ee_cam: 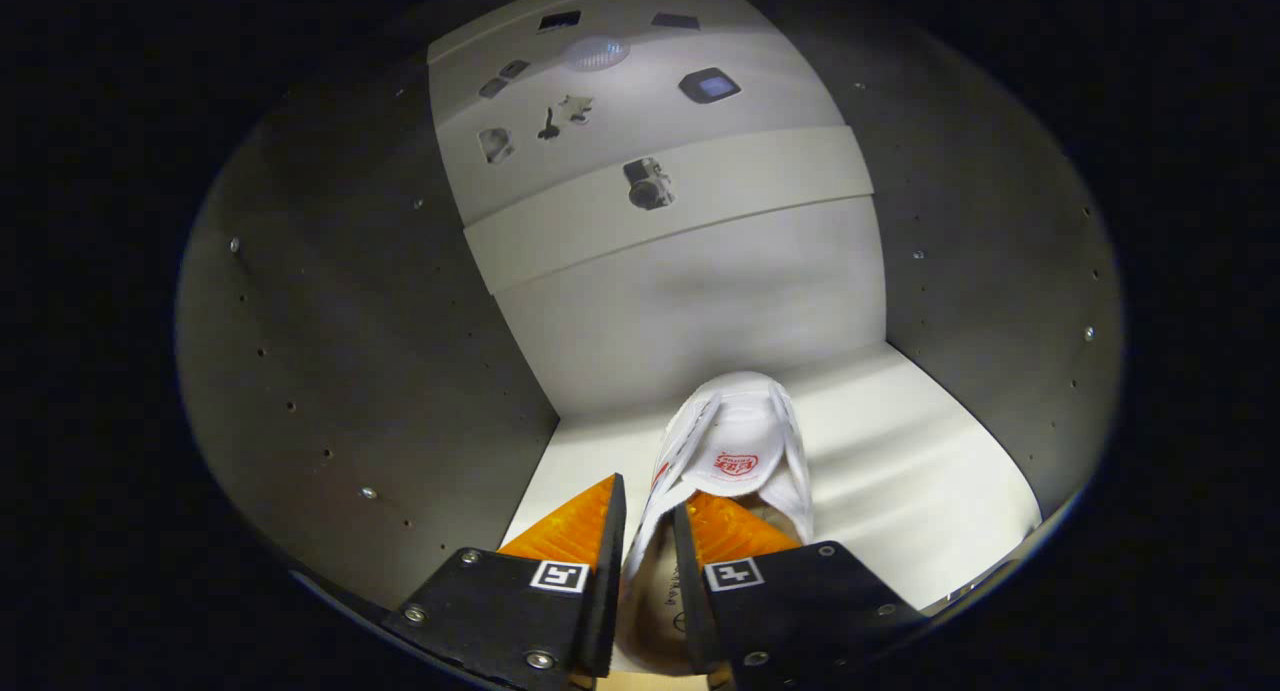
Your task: Open the shoe cabinet door, grab the shoes and put them into the shoe cabinet, then close the shoe cabinet door.
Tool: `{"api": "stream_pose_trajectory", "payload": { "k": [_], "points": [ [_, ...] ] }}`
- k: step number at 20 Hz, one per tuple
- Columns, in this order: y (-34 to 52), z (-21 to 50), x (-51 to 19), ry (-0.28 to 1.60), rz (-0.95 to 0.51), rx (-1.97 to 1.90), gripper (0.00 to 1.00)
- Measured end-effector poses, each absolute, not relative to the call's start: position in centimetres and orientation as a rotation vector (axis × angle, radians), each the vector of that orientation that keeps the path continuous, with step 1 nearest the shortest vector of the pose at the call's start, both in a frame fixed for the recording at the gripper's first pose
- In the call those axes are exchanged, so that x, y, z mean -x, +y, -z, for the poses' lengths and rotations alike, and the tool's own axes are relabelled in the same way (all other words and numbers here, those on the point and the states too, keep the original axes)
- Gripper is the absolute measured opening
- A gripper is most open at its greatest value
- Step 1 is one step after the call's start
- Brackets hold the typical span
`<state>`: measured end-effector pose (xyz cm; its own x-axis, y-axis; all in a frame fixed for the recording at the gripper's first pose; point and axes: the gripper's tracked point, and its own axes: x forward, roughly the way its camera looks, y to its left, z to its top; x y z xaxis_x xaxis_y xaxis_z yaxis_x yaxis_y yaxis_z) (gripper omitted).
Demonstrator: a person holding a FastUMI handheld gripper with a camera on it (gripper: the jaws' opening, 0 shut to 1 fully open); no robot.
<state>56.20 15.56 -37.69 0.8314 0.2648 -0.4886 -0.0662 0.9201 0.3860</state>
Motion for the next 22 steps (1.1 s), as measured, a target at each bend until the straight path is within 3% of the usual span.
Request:
{"api": "stream_pose_trajectory", "payload": {
  "k": [3,11,22],
  "points": [
    [14.3,36.8,-54.3,0.531,-0.144,-0.326,0.55],
    [14.9,31.4,-44.6,0.47,-0.118,-0.224,0.79],
    [10.9,22.8,-28.6,0.404,-0.048,-0.226,0.86]
  ]
}}
